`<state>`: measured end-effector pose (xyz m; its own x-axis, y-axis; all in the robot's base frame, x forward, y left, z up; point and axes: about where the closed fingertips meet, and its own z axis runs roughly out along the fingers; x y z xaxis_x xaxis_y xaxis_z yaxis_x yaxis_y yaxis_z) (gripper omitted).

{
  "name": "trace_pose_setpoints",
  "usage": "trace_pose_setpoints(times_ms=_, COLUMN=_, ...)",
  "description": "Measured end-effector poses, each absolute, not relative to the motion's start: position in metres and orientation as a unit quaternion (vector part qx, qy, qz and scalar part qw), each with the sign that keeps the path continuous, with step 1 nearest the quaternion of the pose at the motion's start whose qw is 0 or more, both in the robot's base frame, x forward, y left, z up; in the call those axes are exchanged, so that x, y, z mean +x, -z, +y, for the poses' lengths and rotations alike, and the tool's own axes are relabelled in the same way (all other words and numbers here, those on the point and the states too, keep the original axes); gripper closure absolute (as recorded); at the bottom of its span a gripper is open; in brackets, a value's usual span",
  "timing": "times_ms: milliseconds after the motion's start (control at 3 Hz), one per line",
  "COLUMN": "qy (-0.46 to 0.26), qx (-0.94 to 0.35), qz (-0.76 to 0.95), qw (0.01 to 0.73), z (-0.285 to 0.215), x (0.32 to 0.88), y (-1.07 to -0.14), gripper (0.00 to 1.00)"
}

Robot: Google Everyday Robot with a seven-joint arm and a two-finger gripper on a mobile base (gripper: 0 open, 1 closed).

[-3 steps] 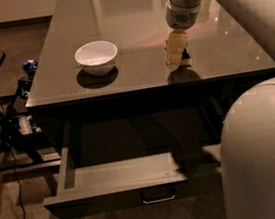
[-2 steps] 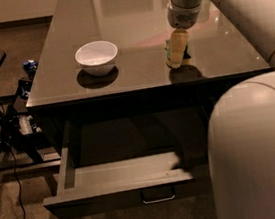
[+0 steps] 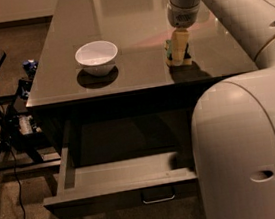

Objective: Place sponge into top drawer

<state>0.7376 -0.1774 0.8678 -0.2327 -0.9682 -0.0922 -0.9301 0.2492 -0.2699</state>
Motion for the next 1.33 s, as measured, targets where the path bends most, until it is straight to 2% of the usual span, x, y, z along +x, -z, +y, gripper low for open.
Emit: trace_pose_setpoints(times_ms=1333, qy=0.077, qx=-0.616, qz=0.779, qw=0.088, z=-0.194, x=0.742, y=-0.837, gripper=0.0)
